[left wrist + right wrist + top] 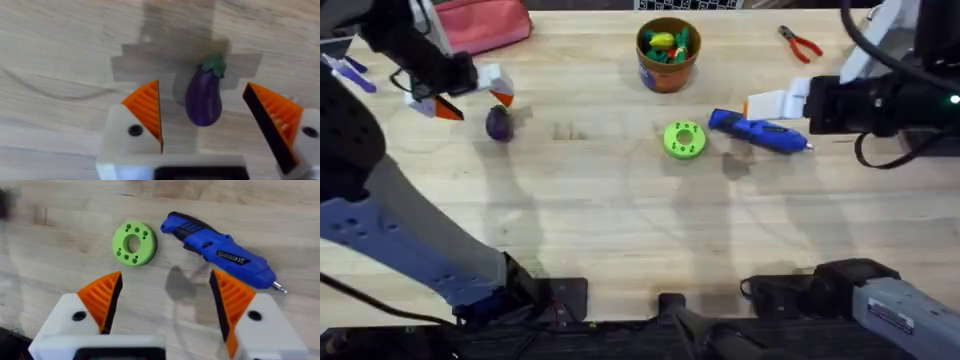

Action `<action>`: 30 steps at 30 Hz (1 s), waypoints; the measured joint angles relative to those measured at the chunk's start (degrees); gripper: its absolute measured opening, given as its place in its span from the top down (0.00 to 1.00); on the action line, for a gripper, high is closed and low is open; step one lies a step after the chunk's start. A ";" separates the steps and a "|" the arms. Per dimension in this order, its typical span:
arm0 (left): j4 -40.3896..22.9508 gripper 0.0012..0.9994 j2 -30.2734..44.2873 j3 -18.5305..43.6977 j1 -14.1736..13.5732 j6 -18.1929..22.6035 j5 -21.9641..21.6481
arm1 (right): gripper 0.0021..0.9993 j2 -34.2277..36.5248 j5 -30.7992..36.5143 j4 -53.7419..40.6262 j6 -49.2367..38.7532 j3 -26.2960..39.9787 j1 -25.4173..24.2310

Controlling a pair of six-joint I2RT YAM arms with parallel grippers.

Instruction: Pick up the gripper from the table and insert it into the empty holder that is missing its gripper. Then pick up a screw, insert it into the mounting hole, and use the screwdriver to tighten it. Finally, clean up the table by picking up the vegetable and placing it into the bucket.

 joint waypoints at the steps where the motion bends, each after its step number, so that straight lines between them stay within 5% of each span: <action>1: -0.07 0.01 0.56 0.02 -0.34 -0.28 -0.01 | 0.01 0.35 0.00 -0.01 0.00 0.00 0.00; 9: -2.76 0.01 5.24 0.02 -2.59 -1.49 -1.01 | 0.01 2.50 0.02 -0.04 0.00 0.00 0.00; 12: -2.95 0.09 5.70 0.02 -2.54 -2.21 -1.63 | 0.01 2.50 0.00 -0.06 0.00 0.00 0.00; 19: -2.70 0.95 5.68 0.09 -2.41 -2.78 -2.49 | 0.01 2.50 0.00 -0.04 -0.02 0.00 0.00; 30: -3.25 0.96 5.66 0.61 -2.46 -2.87 -2.86 | 0.01 2.50 0.00 -0.04 0.00 0.00 0.00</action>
